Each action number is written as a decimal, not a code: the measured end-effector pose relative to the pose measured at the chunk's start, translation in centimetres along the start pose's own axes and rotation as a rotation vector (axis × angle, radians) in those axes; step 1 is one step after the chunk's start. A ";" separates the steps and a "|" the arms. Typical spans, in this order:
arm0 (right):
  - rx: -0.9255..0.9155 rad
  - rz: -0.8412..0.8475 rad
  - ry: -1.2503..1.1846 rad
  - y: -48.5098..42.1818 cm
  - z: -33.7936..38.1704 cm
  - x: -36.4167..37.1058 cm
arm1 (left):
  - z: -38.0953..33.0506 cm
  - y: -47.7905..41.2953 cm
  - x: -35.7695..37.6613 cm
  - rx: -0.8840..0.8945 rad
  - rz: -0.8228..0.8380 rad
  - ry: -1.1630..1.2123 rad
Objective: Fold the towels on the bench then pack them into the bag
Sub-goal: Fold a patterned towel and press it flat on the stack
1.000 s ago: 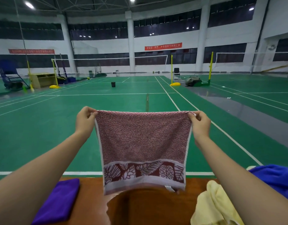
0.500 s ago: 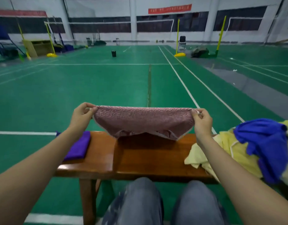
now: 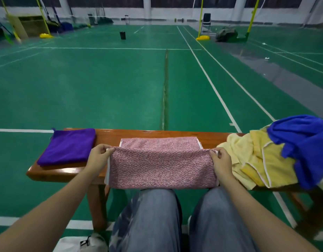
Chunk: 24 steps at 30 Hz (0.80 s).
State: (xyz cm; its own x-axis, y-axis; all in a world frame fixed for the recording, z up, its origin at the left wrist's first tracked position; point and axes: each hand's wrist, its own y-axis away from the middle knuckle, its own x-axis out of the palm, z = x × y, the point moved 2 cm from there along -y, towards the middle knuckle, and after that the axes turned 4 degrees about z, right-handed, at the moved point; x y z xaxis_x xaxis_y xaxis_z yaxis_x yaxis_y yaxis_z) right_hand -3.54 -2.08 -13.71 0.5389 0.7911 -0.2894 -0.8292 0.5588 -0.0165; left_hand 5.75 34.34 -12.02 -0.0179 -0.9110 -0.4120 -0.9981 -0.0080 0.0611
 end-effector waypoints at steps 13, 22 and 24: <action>-0.093 -0.043 0.294 -8.9 0.7 5.2 | 1.0 -9.1 1.7 0.006 -0.112 -0.085; -0.180 -0.060 0.777 -11.4 -3.0 7.4 | 5.1 -12.8 4.7 0.018 -0.129 -0.491; -0.177 -0.060 0.801 -11.6 -3.1 7.3 | 5.5 -12.8 5.0 0.020 -0.161 -0.523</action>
State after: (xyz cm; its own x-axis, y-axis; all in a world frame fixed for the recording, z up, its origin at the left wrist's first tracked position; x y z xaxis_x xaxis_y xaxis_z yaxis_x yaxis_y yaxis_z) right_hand 9.58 -3.54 -18.62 0.3689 0.3066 -0.8775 -0.8497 0.4939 -0.1847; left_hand 18.15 32.21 -19.89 0.1132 -0.5725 -0.8121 -0.9915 -0.1181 -0.0550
